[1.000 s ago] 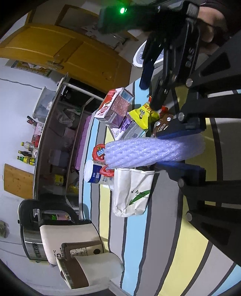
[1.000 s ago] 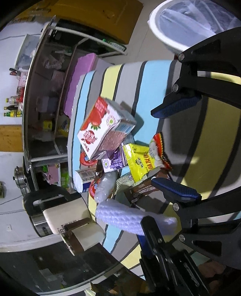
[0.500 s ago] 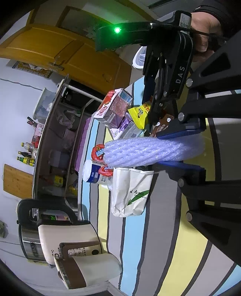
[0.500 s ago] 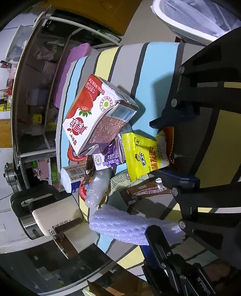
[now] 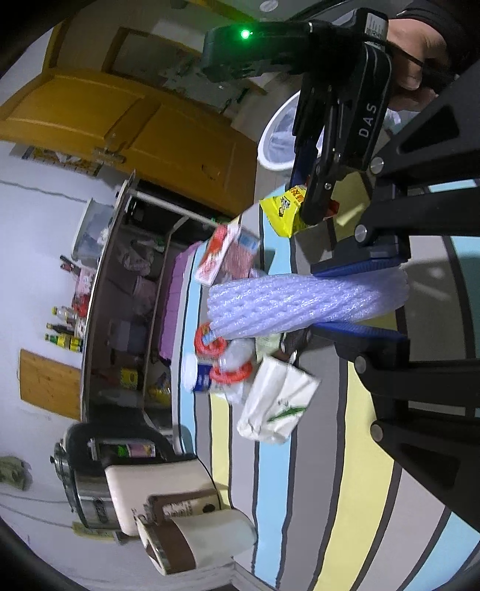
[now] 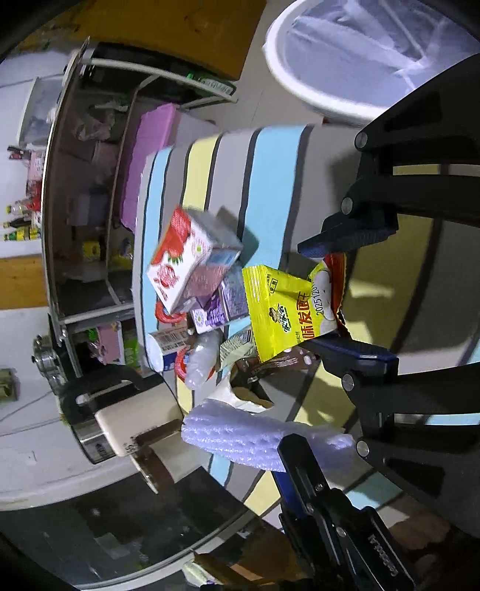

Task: Collect trash
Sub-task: 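Carry both items over the white trash bin and open both tools to drop them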

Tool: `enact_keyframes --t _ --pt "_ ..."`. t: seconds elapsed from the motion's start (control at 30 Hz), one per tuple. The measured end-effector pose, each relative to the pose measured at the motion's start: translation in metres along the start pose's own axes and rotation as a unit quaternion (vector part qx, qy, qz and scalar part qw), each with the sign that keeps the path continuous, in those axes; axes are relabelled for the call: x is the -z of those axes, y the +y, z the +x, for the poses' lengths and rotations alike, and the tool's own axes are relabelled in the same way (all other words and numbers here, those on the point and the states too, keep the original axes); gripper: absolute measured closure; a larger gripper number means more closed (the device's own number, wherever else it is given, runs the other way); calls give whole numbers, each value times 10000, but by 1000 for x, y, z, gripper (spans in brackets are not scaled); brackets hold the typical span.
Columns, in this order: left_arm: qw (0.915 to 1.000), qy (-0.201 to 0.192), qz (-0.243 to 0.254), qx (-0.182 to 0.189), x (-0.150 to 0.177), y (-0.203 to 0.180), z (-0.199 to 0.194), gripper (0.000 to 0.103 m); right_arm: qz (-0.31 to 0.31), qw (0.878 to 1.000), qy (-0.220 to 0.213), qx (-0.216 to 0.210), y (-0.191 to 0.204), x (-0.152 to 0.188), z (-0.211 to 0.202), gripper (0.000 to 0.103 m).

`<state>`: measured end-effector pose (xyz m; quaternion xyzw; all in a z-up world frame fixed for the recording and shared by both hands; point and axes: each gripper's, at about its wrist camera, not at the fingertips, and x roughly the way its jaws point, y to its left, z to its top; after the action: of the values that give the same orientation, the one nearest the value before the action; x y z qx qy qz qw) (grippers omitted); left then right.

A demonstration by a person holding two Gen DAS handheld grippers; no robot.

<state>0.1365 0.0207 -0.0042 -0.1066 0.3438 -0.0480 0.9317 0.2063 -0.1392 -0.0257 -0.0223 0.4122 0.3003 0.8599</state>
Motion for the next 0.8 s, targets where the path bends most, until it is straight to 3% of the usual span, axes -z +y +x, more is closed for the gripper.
enact_keyframes --t 0.37,0.8 --pt "9970 72 580 517 -5 -69 4 78 610 9968 -305 424 -51 30 -64 59" --pt "9803 674 1226 1391 4 -163 65 78 1477 9822 -338 1110 -134 76 -110 59"
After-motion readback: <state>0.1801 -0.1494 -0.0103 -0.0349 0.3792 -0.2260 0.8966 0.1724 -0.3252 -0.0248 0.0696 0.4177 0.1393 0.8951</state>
